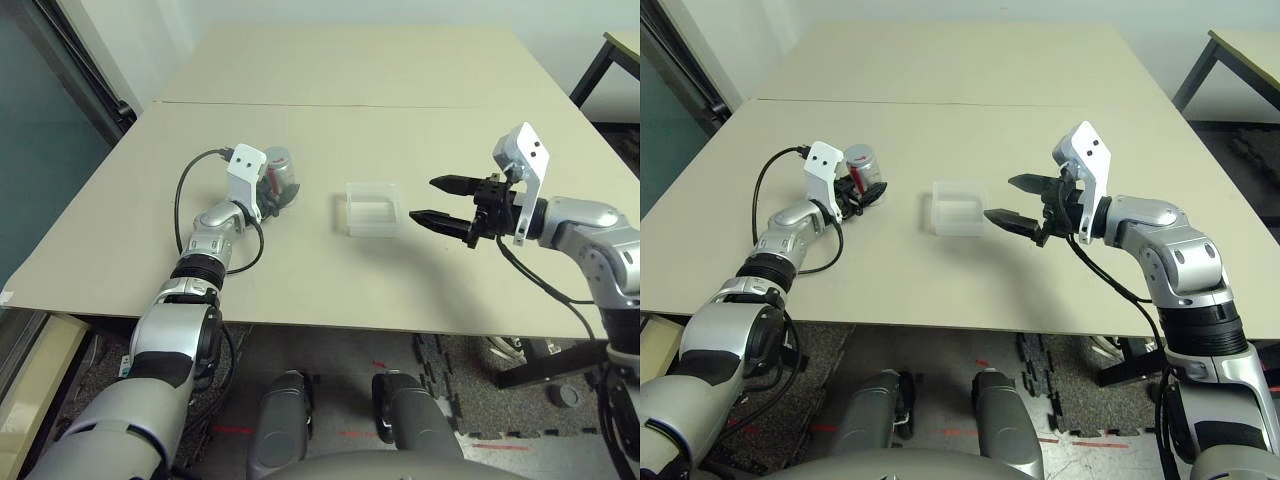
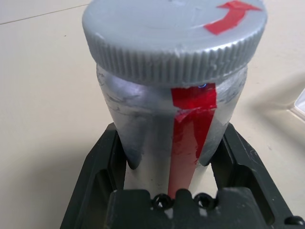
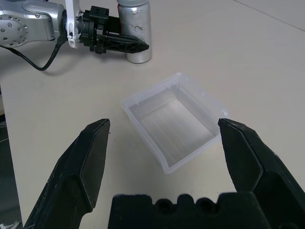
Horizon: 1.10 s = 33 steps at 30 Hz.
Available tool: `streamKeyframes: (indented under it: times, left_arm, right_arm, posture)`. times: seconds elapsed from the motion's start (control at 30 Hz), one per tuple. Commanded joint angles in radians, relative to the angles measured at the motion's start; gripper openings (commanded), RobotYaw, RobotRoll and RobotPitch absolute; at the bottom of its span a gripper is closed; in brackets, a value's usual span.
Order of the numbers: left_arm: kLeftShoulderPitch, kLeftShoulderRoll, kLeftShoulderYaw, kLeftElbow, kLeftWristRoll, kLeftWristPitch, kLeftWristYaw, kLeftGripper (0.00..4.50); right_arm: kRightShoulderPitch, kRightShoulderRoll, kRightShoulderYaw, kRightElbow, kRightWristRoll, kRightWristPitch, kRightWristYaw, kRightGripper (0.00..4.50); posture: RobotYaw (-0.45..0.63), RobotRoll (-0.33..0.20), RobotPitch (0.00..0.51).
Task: Pour the medicine from the bottle into the box.
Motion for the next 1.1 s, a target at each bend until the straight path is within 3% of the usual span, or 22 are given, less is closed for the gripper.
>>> streamKeyframes:
  times: [0.03, 0.17, 0.27, 0.47, 0.73, 1.1]
  left_arm:
    - [-0.014, 0.005, 0.007, -0.053, -0.029, 0.021, -0.093, 2.68]
    - [-0.003, 0.014, -0.003, -0.16, -0.077, 0.121, -0.24, 2.68]
    - [0.06, 0.067, -0.091, -0.404, -0.108, 0.256, -0.462, 2.68]
    - [0.082, 0.131, -0.175, -0.649, -0.155, 0.47, -0.614, 2.68]
    - [0.032, 0.136, -0.249, -0.666, -0.149, 0.504, -0.706, 2.68]
    - [-0.038, 0.081, -0.28, -0.529, -0.112, 0.392, -0.733, 2.68]
  right_arm:
    - [-0.021, 0.003, 0.005, 0.005, -0.006, -0.008, 0.005, 4.5]
    - [-0.043, -0.005, 0.007, 0.026, -0.007, -0.008, 0.023, 4.5]
    - [-0.089, -0.027, 0.022, 0.074, -0.019, -0.028, 0.072, 4.5]
    - [-0.203, -0.003, 0.043, 0.119, -0.007, 0.0, 0.119, 4.5]
    - [-0.306, 0.015, 0.072, 0.076, 0.032, 0.109, 0.156, 4.5]
    - [-0.318, 0.083, 0.073, -0.011, 0.072, 0.182, 0.103, 4.5]
  posture:
    - [-0.07, 0.0, 0.094]
    - [-0.05, 0.0, 0.092]
    - [-0.03, 0.0, 0.086]
    - [0.0, 0.0, 0.079]
    - [0.01, 0.0, 0.067]
    - [-0.02, 0.0, 0.059]
